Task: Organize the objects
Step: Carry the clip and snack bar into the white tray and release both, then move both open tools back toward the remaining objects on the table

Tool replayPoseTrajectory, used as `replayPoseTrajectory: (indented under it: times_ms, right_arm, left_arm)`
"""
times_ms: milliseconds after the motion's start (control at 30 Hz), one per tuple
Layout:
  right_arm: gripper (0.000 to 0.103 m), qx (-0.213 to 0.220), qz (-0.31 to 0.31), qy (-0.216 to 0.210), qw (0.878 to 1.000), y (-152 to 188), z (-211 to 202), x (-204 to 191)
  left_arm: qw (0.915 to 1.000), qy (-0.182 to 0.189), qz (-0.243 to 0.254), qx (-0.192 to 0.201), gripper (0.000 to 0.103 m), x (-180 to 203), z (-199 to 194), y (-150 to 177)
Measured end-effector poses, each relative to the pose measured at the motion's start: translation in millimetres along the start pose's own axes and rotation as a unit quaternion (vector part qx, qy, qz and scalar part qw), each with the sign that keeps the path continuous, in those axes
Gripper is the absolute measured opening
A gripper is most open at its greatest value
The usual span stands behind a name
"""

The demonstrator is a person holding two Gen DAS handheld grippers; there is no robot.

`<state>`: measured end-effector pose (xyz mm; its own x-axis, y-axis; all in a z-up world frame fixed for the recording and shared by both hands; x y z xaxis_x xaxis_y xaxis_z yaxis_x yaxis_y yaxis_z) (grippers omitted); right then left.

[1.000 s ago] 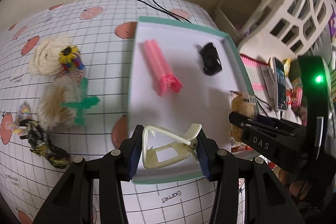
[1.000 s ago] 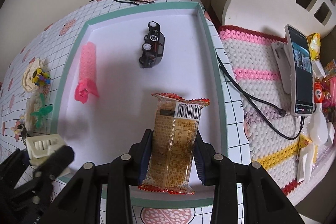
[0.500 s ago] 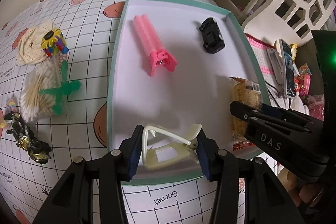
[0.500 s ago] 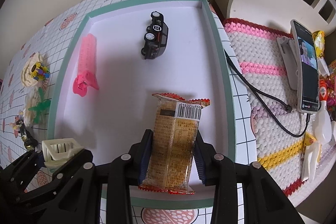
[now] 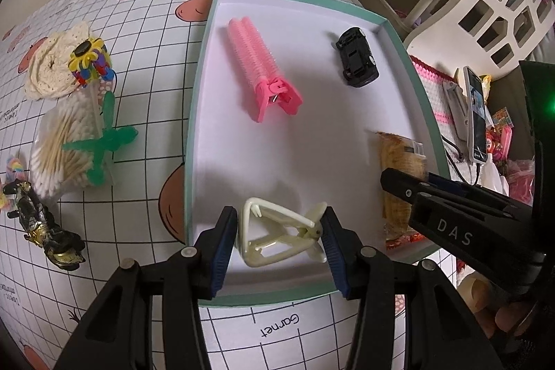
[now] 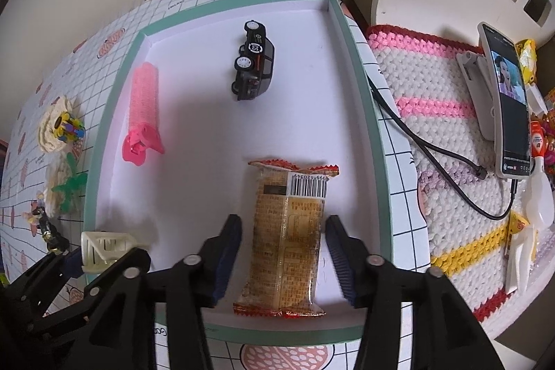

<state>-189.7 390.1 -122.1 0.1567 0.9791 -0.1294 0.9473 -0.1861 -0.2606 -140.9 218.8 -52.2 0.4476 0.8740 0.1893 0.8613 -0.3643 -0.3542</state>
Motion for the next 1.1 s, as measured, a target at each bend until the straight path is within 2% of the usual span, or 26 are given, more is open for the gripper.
replayPoseTrajectory:
  times_ms: [233,367,467,533,600,700,867,967,1000,1100]
  right_arm:
    - [0.059,0.015,0.004,-0.004,1.0,-7,-6,1]
    - [0.061,0.028,0.002,-0.008,1.0,-11,-12,-1]
    - [0.07,0.036,0.002,-0.008,0.999,-13,-15,-2]
    - [0.072,0.039,0.001,-0.008,0.999,-15,-15,-2]
    - [0.075,0.039,0.0,-0.008,0.999,-15,-15,-3]
    - [0.079,0.038,-0.002,-0.007,0.999,-14,-13,-2]
    - [0.086,0.04,-0.007,-0.005,0.999,-10,-12,-6]
    - [0.093,0.042,-0.009,-0.005,0.999,-10,-12,-6]
    - [0.096,0.043,-0.01,-0.005,0.999,-11,-11,-6]
    - [0.1,0.045,-0.011,-0.005,0.999,-11,-11,-7]
  left_arm:
    - [0.9998,0.001,0.002,0.017,0.055,-1,-9,-3]
    - [0.999,0.006,-0.003,0.043,0.055,-2,-20,-8]
    - [0.9978,0.007,-0.01,0.065,0.057,-10,-30,-7]
    - [0.9973,0.004,-0.015,0.072,0.062,-9,-27,-23]
    - [0.9966,0.0,-0.022,0.079,0.063,-15,-30,-24]
    - [0.9963,-0.013,-0.03,0.08,0.067,-20,-33,-21]
    - [0.9955,-0.04,-0.044,0.073,0.069,-36,-32,-18]
    - [0.9945,-0.052,-0.056,0.072,0.075,-46,-33,-17]
    - [0.9942,-0.054,-0.059,0.072,0.082,-49,-33,-16]
    - [0.9932,-0.062,-0.067,0.071,0.083,-57,-33,-14]
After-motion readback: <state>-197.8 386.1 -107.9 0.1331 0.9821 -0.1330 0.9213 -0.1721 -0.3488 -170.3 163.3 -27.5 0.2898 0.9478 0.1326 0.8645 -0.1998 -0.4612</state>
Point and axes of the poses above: each gripper's, at about its wrist camera, not at the fingertips, and z roughly the way its jaws point, x to its right, y to its underside, the point moved 9 cm from there along z, roughly the way its jaws point, and after that the axes turned 11 degrees about z, right-handed, at the moved point
